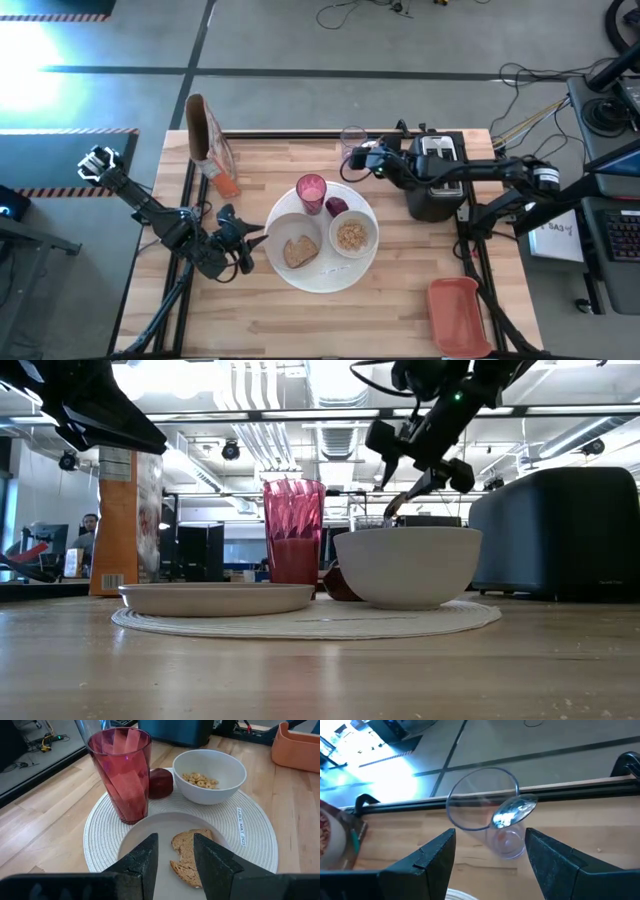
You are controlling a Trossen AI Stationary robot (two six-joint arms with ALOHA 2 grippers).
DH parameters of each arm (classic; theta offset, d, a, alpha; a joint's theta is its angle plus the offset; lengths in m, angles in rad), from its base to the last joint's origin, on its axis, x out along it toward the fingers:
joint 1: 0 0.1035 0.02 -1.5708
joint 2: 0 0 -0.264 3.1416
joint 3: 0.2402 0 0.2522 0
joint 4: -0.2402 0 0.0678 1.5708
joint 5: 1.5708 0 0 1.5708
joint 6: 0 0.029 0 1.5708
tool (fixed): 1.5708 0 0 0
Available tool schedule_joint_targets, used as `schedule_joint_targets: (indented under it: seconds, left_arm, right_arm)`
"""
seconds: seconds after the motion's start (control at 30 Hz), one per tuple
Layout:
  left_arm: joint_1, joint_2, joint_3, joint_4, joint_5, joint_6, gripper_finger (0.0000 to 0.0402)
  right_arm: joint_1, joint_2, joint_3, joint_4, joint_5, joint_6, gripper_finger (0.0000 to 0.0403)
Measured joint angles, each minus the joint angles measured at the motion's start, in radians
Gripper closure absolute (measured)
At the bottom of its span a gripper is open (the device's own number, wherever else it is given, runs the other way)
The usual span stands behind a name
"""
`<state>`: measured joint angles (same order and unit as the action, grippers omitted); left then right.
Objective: Arrange a breakfast setting
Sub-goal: Put the orange spoon on the table to the right side of the white bowl
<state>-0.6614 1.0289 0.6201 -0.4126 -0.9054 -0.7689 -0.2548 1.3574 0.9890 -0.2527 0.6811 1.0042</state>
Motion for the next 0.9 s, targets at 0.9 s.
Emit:
schedule_joint_targets:
  seconds: [0.9]
  left_arm:
    - [0.000, -0.013, 0.000, -0.016, 0.000, 0.000, 0.0294]
  right_arm:
    - [-0.064, 0.064, 0.000, 0.085, -0.020, -0.058, 0.0210]
